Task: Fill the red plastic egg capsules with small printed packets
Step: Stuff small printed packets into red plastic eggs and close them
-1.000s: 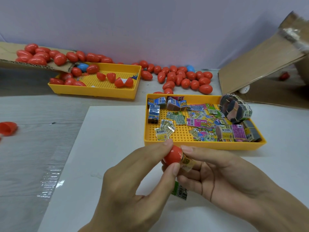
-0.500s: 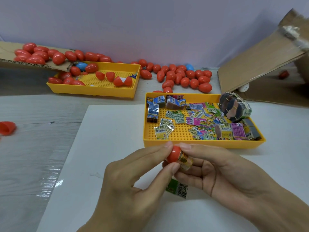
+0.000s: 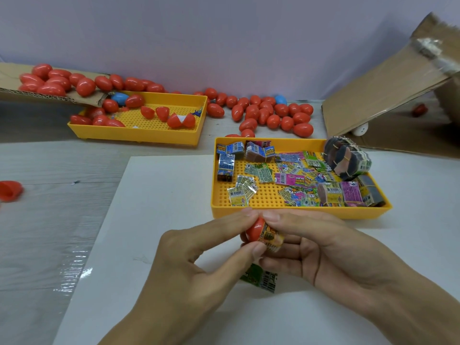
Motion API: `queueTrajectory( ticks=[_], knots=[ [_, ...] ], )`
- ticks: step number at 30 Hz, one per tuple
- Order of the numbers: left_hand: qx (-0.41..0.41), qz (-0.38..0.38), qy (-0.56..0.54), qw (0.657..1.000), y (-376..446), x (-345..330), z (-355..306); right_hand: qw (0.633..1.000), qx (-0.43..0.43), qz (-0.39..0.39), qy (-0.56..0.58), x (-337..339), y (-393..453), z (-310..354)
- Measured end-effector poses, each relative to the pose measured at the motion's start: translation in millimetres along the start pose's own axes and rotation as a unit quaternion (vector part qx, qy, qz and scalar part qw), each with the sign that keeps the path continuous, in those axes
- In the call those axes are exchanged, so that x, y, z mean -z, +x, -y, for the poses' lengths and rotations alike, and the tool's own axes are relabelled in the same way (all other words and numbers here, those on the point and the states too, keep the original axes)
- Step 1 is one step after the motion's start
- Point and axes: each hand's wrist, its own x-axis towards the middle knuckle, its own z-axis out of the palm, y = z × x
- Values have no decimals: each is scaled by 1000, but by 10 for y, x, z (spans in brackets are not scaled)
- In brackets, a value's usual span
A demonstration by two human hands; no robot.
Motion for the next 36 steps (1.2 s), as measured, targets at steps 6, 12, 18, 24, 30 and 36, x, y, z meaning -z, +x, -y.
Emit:
queueTrajectory(
  ticks=[6,12,18,24,30,36],
  knots=[
    [31,37,-36,998,19,23,58,1000,-3,9,7,34,14,3],
    [53,52,-53,996,23,36,59,1000,-5,4,9,31,19,-8],
    [56,5,-70,996,12,-3,13,951,252,-110,-143,-66,-16,-101],
    [169,-4,-183,968,35,-9,-72,793,479,-118,-357,-86,-58,-264],
    [188,3,-200,962,52,37,-16,724,510,-92,-455,-116,-53,-277],
    [131,-25,-197,971,87,86,7,827,424,-95,-357,-126,-75,-174]
  ],
)
